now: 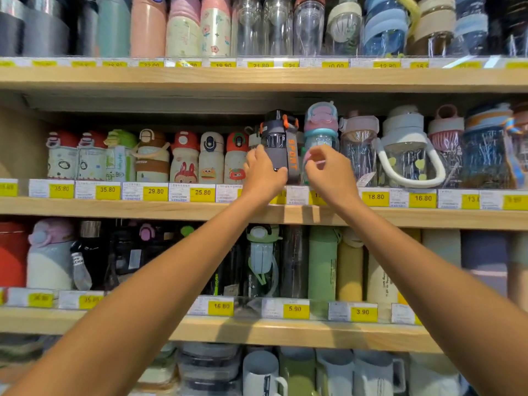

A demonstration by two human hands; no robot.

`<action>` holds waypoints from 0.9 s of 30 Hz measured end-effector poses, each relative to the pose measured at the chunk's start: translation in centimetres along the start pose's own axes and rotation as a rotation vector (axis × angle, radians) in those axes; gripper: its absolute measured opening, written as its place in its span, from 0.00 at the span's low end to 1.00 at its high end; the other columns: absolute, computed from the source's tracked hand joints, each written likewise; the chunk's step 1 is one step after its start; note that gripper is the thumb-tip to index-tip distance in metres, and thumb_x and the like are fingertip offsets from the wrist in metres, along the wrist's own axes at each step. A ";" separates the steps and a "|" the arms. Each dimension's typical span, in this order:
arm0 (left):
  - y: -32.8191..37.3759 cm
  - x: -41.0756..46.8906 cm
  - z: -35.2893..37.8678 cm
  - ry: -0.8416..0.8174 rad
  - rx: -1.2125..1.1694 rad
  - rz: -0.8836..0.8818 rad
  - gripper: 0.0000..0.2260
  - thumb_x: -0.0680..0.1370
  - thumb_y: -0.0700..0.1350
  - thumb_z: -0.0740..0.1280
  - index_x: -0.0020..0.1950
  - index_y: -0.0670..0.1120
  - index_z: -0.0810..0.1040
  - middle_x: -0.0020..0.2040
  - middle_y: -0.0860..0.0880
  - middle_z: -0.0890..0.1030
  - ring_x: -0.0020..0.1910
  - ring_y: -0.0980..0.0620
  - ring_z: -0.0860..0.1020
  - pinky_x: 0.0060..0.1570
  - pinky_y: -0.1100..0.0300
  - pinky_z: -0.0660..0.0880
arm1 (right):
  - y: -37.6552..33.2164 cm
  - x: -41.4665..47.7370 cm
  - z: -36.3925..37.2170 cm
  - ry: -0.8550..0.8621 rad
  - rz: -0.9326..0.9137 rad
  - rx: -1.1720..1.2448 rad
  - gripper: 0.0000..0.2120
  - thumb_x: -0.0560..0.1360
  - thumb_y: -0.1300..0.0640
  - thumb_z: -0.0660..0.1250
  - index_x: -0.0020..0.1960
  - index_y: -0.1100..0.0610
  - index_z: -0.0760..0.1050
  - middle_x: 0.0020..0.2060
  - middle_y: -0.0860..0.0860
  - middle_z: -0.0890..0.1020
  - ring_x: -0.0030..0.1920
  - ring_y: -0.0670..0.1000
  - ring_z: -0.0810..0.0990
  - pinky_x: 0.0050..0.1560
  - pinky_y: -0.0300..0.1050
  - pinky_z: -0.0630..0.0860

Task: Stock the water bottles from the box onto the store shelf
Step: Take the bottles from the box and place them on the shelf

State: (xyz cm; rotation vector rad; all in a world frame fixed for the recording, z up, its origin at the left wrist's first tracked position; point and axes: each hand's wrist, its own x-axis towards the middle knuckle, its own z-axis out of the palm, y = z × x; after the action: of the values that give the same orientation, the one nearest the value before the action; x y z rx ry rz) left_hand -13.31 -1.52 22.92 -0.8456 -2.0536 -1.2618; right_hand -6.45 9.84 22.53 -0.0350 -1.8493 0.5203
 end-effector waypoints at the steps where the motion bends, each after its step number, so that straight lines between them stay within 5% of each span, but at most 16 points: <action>1: 0.3 -1.0 0.1 0.055 -0.098 0.041 0.24 0.76 0.42 0.63 0.72 0.41 0.62 0.70 0.43 0.65 0.67 0.44 0.67 0.66 0.51 0.66 | 0.2 -0.9 -0.6 0.014 0.006 0.002 0.11 0.74 0.57 0.60 0.53 0.55 0.77 0.48 0.52 0.82 0.48 0.53 0.80 0.50 0.50 0.76; 5: 0.2 -6.0 1.4 -0.015 -0.493 0.065 0.12 0.75 0.34 0.61 0.57 0.45 0.72 0.48 0.53 0.76 0.42 0.51 0.75 0.40 0.59 0.75 | 1.9 -5.5 -3.1 -0.007 0.063 0.004 0.08 0.74 0.61 0.63 0.51 0.59 0.79 0.41 0.51 0.81 0.45 0.52 0.79 0.49 0.49 0.75; 10: -0.4 -13.2 6.6 -0.205 -0.600 -0.023 0.11 0.76 0.32 0.61 0.50 0.48 0.72 0.45 0.51 0.78 0.41 0.52 0.76 0.36 0.70 0.69 | 5.8 -13.4 -7.2 -0.070 0.219 -0.047 0.09 0.71 0.58 0.62 0.46 0.56 0.80 0.36 0.51 0.82 0.40 0.52 0.81 0.46 0.50 0.78; 16: 1.2 -23.9 16.5 -0.670 -0.532 -0.162 0.13 0.78 0.36 0.63 0.62 0.38 0.73 0.51 0.46 0.76 0.44 0.51 0.76 0.35 0.69 0.71 | 12.6 -24.7 -13.9 -0.148 0.537 -0.077 0.15 0.67 0.55 0.58 0.45 0.60 0.79 0.37 0.58 0.83 0.39 0.58 0.81 0.46 0.56 0.79; 20: 4.3 -31.8 23.5 -0.963 -0.447 -0.216 0.15 0.78 0.36 0.64 0.65 0.37 0.72 0.53 0.43 0.76 0.49 0.53 0.74 0.32 0.74 0.69 | 17.8 -32.5 -19.2 -0.289 0.724 -0.130 0.06 0.72 0.61 0.62 0.41 0.61 0.76 0.36 0.60 0.81 0.37 0.56 0.81 0.38 0.47 0.75; 23: 7.4 -38.3 29.2 -1.177 -0.387 -0.166 0.05 0.79 0.39 0.62 0.53 0.45 0.76 0.48 0.43 0.75 0.44 0.51 0.72 0.30 0.70 0.67 | 22.3 -39.3 -25.1 -0.328 0.869 -0.128 0.05 0.73 0.64 0.63 0.40 0.59 0.76 0.33 0.57 0.78 0.30 0.45 0.75 0.34 0.42 0.71; 27: 12.9 -46.5 37.7 -1.395 -0.309 -0.179 0.05 0.79 0.38 0.60 0.46 0.46 0.71 0.41 0.46 0.71 0.37 0.52 0.70 0.30 0.65 0.63 | 28.7 -48.4 -34.5 -0.369 1.158 -0.145 0.07 0.76 0.60 0.61 0.48 0.64 0.75 0.40 0.58 0.81 0.34 0.49 0.77 0.33 0.41 0.71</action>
State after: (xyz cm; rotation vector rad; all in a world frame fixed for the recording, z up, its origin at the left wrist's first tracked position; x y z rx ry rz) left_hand 20.37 27.46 -19.24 -2.1490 -2.9962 -1.1849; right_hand 34.91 33.71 -23.02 -1.2269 -2.0900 1.2287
